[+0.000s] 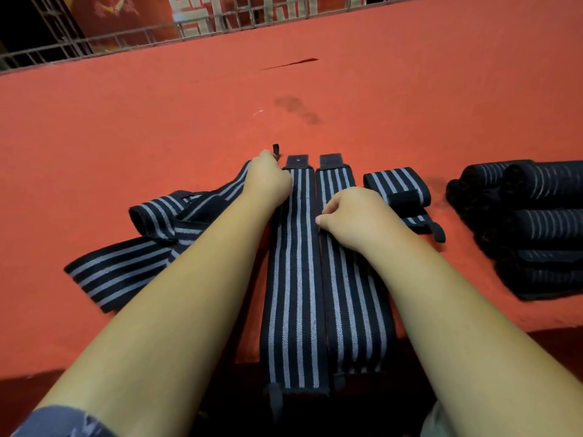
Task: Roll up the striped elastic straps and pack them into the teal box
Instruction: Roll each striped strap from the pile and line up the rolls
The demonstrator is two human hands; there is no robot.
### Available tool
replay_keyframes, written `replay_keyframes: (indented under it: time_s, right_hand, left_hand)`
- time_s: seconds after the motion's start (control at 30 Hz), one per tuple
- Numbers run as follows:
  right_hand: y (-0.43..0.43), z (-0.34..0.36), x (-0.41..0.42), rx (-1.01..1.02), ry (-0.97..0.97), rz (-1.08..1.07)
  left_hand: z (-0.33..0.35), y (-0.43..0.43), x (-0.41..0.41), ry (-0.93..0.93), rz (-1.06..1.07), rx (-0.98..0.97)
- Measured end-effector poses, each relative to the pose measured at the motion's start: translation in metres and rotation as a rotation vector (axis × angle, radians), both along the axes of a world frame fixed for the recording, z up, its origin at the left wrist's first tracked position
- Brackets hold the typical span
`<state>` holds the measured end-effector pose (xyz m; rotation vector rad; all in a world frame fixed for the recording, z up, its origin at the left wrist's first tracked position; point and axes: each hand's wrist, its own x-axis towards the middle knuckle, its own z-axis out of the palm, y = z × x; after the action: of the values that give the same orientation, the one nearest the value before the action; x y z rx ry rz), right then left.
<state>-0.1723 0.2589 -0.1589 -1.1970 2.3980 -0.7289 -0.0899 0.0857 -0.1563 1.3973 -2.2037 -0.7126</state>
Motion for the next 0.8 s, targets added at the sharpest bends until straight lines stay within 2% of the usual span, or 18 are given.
replay_keyframes:
  time_s: [0.2, 0.3, 0.4, 0.6, 0.8]
  right_hand:
    - [0.006, 0.005, 0.007, -0.052, -0.011, 0.025]
    - [0.01, 0.007, 0.017, -0.119, -0.004, 0.03]
    - [0.013, 0.009, 0.028, -0.167, -0.011, 0.04]
    - [0.013, 0.017, 0.058, -0.263, -0.096, 0.128]
    - [0.003, 0.022, 0.095, -0.278, -0.195, 0.287]
  left_hand:
    - [0.021, 0.038, 0.023, 0.035, -0.097, -0.001]
    - [0.032, 0.06, 0.052, 0.091, -0.119, -0.071]
    - [0.04, 0.072, 0.088, 0.129, -0.059, -0.13]
    - [0.043, 0.068, 0.153, 0.135, 0.078, -0.091]
    - [0.046, 0.08, 0.2, 0.104, 0.083, -0.145]
